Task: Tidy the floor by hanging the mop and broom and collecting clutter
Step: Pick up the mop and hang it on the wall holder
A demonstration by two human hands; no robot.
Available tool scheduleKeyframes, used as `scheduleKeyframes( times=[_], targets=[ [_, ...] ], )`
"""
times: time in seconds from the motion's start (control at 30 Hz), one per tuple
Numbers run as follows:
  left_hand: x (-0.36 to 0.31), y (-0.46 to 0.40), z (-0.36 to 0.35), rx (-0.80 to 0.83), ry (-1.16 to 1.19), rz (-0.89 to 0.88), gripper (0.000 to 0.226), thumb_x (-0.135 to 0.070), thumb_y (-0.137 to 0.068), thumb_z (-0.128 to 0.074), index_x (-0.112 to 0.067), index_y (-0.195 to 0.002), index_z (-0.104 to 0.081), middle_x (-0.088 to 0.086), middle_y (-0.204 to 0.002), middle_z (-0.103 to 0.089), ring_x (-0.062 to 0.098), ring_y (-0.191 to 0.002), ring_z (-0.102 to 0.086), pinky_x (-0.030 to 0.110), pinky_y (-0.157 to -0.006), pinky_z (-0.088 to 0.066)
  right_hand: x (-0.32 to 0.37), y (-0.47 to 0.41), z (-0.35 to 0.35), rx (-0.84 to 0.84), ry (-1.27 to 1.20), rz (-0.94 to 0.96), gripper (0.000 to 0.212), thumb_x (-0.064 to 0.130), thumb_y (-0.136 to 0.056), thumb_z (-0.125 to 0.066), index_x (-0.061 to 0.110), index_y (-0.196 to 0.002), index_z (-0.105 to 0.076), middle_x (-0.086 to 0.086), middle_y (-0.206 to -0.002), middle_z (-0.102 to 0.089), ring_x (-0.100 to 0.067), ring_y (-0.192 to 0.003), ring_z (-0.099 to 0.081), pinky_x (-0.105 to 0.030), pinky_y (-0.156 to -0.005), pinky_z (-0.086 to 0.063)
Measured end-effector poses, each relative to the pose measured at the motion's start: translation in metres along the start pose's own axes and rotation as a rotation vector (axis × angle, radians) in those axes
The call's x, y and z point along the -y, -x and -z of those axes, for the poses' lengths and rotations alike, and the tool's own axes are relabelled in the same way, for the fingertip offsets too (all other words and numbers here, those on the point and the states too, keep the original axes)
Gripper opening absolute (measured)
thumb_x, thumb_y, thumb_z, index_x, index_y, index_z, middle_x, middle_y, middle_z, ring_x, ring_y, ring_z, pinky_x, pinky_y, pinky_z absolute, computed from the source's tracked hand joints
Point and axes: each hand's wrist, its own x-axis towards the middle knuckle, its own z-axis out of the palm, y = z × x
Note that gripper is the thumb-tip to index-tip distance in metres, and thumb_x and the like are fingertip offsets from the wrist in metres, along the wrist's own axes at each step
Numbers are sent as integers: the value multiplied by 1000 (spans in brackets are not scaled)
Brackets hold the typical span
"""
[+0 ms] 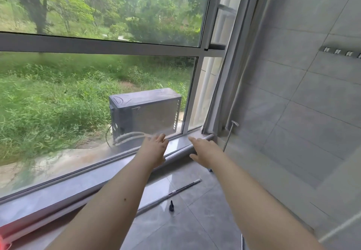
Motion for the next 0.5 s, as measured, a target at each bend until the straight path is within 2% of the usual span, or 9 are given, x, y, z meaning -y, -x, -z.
scheduleKeyframes(
  times=[0.13,0.5],
  targets=[
    [15,-65,-52,86,54,35,58,-37,-88,-56,-14,-138,-37,5,-148,-30,25,-136,-34,41,-100,-41,-16,-79,-44,69,-39,30,53,33,-94,-50,14,-140,-33,-10,-138,-50,-31,-126,-49,-42,-101,-39],
    [51,-201,-162,308,173,89,56,-36,-89,-55,-13,-136,-37,5,-143,-32,27,-126,-41,41,-94,-44,-38,-244,-134,274,-51,133,58,30,-94,-50,13,-145,-28,-11,-138,-48,-32,-126,-48,-42,-102,-39]
  ],
)
